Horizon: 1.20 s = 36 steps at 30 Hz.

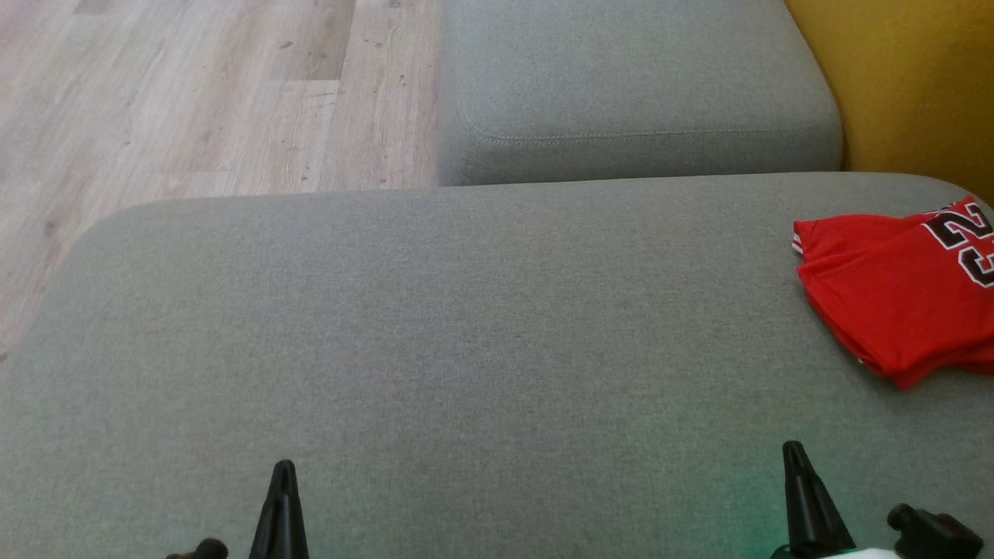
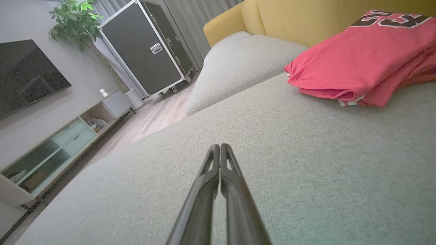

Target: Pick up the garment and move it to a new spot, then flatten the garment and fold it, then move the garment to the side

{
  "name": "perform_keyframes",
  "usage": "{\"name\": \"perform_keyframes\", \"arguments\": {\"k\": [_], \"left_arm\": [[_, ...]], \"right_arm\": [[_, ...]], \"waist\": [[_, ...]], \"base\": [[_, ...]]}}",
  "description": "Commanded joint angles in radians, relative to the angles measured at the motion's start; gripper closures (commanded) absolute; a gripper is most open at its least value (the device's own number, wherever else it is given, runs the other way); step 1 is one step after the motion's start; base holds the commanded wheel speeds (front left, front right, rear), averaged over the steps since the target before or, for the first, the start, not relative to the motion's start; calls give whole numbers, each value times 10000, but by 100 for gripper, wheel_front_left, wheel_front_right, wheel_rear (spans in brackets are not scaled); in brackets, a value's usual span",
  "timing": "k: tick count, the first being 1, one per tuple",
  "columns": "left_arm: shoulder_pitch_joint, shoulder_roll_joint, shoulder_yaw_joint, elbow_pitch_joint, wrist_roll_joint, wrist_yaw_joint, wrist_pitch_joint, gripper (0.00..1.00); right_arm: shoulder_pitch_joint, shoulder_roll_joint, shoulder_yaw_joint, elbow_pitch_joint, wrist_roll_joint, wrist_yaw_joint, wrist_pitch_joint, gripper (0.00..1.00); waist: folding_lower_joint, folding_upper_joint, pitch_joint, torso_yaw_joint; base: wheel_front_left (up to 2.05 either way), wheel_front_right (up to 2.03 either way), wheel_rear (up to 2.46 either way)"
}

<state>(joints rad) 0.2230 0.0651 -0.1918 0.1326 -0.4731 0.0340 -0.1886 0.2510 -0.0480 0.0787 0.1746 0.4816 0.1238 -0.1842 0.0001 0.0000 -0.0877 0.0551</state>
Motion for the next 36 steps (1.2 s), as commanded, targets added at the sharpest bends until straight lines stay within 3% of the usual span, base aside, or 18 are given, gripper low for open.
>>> {"name": "perform_keyframes", "arguments": {"k": [1,36], "left_arm": [[-524,115,229,-209,-399,-75,54,100],[-1526,193,1029,249,-4640,-655,950,100]], "right_arm": [[-537,-191,-53,-277,411,20,72,100],[-1642,-288,-521,68,4599,38,963,100]], "waist": [[-1,0,20,-12],[-1,0,349,-211]], "base": [[0,0,0],[0,0,0]]}}
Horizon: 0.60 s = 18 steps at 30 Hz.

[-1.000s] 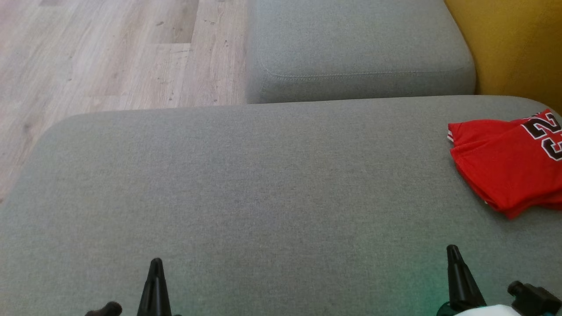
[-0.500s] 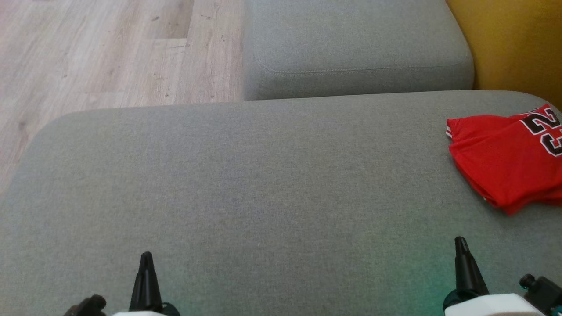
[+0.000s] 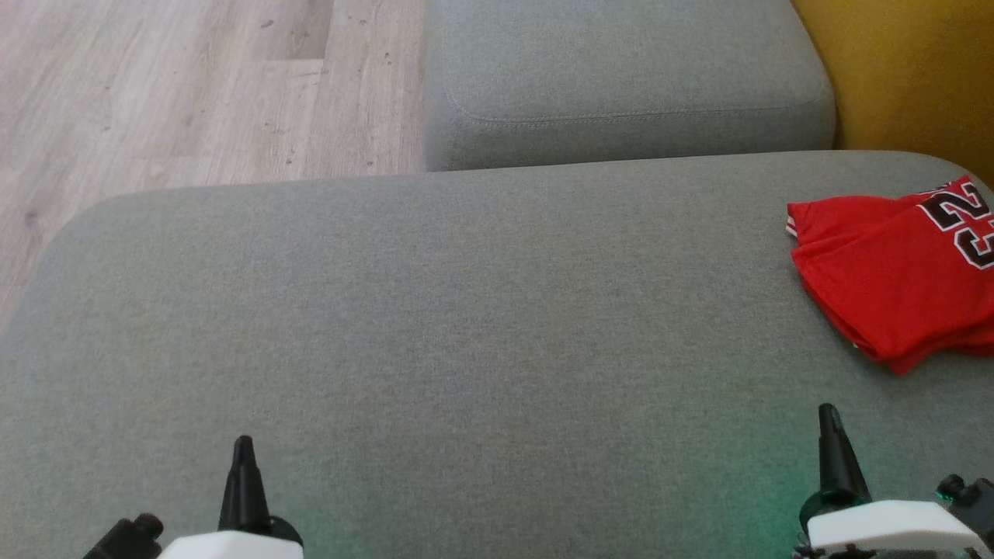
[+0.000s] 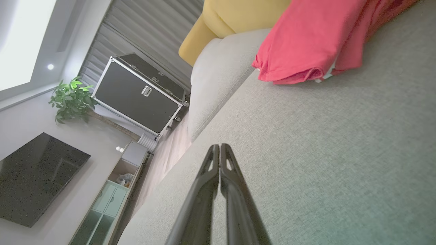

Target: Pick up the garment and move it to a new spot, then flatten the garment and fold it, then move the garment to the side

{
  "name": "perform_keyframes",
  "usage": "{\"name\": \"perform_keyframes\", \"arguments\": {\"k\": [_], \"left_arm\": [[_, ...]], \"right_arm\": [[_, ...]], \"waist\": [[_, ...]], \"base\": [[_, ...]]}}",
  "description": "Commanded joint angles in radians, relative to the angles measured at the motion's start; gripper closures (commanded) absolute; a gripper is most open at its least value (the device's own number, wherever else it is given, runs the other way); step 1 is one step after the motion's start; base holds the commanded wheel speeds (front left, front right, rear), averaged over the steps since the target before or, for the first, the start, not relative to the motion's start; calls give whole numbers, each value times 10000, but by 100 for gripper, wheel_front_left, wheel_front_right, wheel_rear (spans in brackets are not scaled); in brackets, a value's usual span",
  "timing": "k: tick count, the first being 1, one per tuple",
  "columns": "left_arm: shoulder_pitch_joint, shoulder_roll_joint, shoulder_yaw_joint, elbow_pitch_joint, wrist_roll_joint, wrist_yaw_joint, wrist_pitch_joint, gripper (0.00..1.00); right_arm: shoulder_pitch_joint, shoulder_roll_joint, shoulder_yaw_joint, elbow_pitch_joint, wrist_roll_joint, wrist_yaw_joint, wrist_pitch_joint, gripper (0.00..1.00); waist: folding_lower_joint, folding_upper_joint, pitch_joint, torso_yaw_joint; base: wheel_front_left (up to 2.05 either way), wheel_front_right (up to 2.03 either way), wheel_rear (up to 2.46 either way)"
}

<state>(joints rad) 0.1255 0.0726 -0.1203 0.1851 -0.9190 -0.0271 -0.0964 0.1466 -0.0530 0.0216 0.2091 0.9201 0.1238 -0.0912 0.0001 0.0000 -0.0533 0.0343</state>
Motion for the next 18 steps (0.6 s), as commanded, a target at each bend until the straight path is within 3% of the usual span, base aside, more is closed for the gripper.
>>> {"name": "perform_keyframes", "arguments": {"k": [1,18], "left_arm": [[-582,119,339,-262,-305,-61,56,100],[-1060,124,759,-28,-2266,-333,514,100]], "right_arm": [[-632,-240,35,-267,336,38,61,100],[-1156,-257,-226,-100,2275,47,513,100]], "waist": [[-1,0,14,-8],[-1,0,168,-102]], "base": [[0,0,0],[0,0,0]]}}
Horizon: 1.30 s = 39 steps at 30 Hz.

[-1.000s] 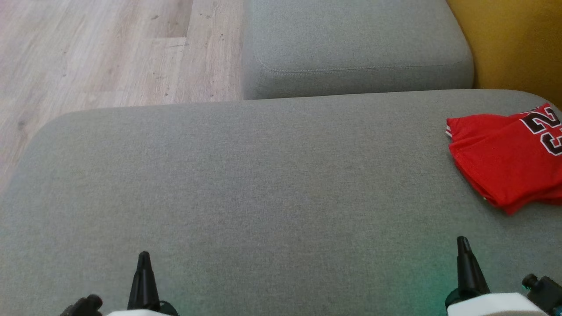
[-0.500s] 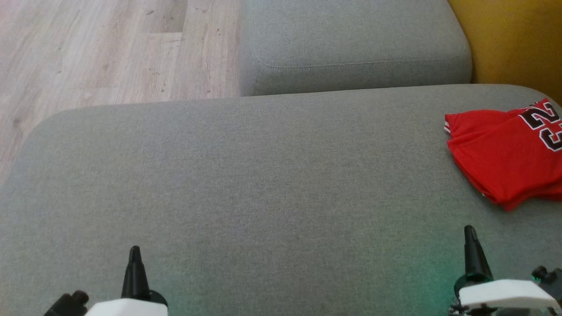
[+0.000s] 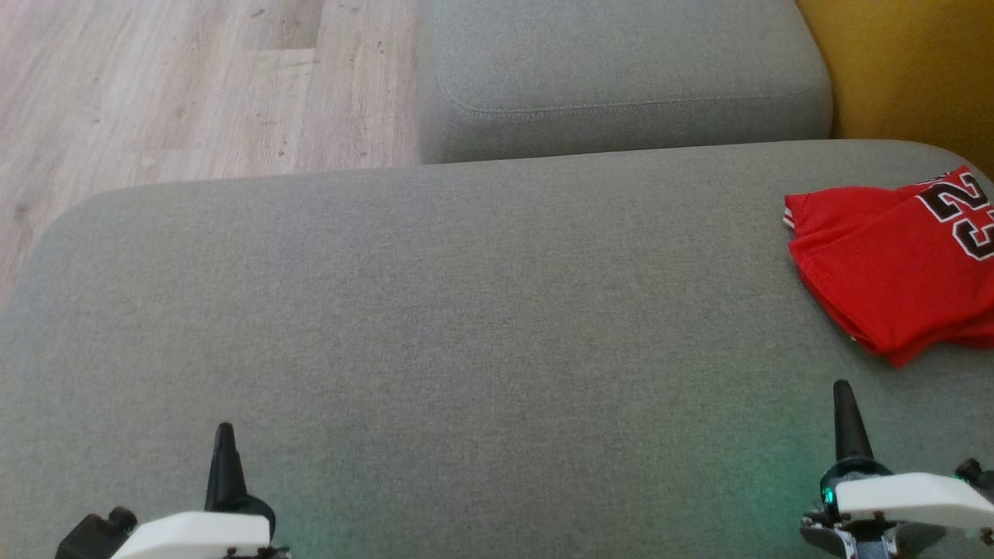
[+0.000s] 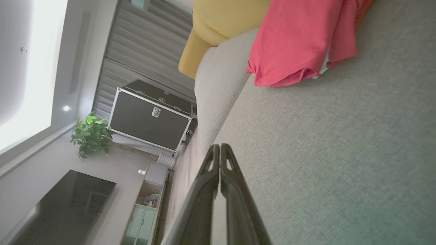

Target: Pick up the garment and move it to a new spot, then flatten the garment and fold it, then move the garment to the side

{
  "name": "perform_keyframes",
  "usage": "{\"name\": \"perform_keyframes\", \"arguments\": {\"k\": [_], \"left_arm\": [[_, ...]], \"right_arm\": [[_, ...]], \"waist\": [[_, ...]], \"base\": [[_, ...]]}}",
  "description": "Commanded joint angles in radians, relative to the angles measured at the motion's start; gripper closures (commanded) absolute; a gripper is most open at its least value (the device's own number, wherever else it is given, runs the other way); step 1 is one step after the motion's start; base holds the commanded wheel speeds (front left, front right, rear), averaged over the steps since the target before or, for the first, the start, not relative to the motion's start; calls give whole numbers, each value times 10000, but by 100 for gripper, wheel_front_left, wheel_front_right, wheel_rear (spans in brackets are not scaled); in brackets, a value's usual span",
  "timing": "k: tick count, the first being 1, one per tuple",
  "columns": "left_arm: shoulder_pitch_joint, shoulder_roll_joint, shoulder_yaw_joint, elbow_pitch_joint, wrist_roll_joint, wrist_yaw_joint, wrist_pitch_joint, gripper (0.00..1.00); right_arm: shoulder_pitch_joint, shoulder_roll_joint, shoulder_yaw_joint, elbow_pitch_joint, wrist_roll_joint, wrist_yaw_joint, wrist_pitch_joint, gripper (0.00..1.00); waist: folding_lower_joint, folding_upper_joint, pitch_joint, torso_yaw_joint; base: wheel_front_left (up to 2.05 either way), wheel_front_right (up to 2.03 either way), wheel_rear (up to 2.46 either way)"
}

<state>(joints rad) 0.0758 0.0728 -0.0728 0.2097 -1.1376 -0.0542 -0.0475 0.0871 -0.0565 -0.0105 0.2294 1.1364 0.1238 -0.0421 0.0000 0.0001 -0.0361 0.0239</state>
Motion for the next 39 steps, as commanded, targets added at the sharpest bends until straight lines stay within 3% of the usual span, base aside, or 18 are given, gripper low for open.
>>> {"name": "perform_keyframes", "arguments": {"k": [1,39], "left_arm": [[-593,122,311,-259,-202,-80,54,100],[-1796,83,1433,330,-5040,-761,1258,100]], "right_arm": [[-593,-223,78,-293,232,48,51,100],[-1908,-218,-641,127,5020,69,1234,100]], "waist": [[0,-1,6,-4],[0,-1,391,-238]], "base": [[0,0,0],[0,0,0]]}}
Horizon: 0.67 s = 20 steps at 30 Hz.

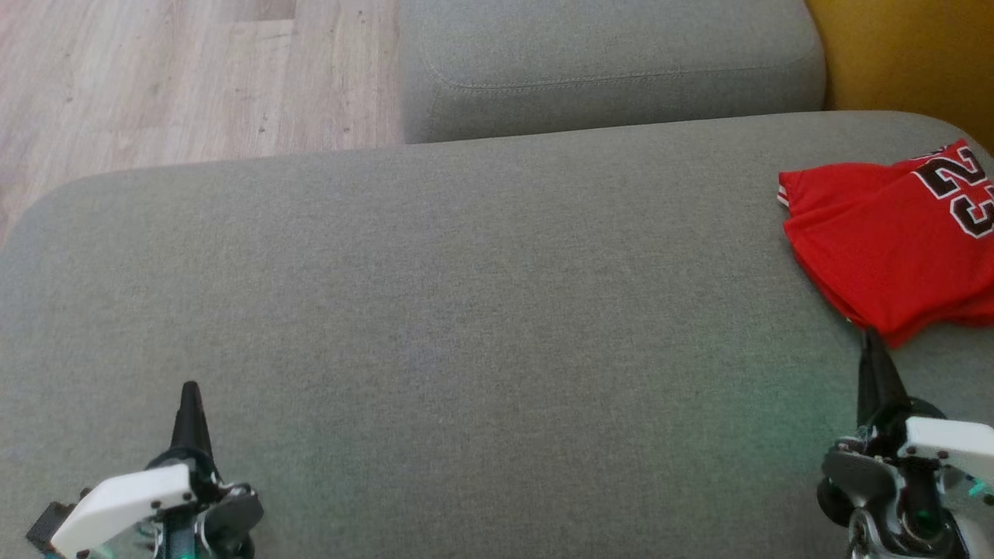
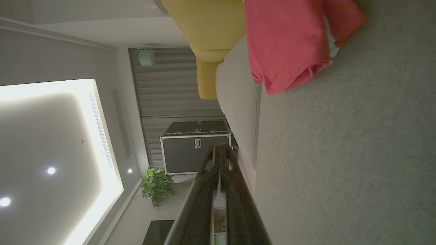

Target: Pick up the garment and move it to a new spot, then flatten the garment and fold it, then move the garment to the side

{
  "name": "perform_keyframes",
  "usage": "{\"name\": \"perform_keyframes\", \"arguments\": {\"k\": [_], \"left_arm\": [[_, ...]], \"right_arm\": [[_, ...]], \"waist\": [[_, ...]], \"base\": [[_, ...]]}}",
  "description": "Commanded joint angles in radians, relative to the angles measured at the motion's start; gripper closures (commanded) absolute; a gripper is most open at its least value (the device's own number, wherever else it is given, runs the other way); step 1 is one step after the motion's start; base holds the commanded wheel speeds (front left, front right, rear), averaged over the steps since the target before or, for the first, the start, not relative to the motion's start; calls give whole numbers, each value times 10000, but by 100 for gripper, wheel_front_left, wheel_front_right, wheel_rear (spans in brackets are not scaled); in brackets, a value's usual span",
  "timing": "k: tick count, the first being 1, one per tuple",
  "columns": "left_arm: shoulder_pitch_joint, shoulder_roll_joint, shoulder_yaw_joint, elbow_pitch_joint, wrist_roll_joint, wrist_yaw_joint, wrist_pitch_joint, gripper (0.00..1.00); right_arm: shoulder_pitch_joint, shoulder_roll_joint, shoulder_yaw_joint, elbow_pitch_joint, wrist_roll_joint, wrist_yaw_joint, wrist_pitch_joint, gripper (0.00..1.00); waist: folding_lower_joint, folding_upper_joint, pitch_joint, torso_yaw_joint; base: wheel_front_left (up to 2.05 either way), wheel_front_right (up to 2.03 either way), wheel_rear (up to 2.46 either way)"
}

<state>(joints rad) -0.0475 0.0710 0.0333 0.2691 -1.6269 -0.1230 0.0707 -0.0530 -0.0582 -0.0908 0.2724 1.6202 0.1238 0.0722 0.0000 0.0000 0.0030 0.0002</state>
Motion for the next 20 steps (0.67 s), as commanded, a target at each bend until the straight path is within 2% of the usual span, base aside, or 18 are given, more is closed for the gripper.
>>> {"name": "perform_keyframes", "arguments": {"k": [1,20], "left_arm": [[-570,97,383,-261,-170,-77,86,100],[-576,36,468,-256,-98,-77,155,100]], "right_arm": [[-515,-198,155,-300,205,69,101,100],[-522,-141,75,-294,138,69,165,100]], "waist": [[0,0,2,-2],[0,0,2,-2]], "base": [[0,0,0],[0,0,0]]}}
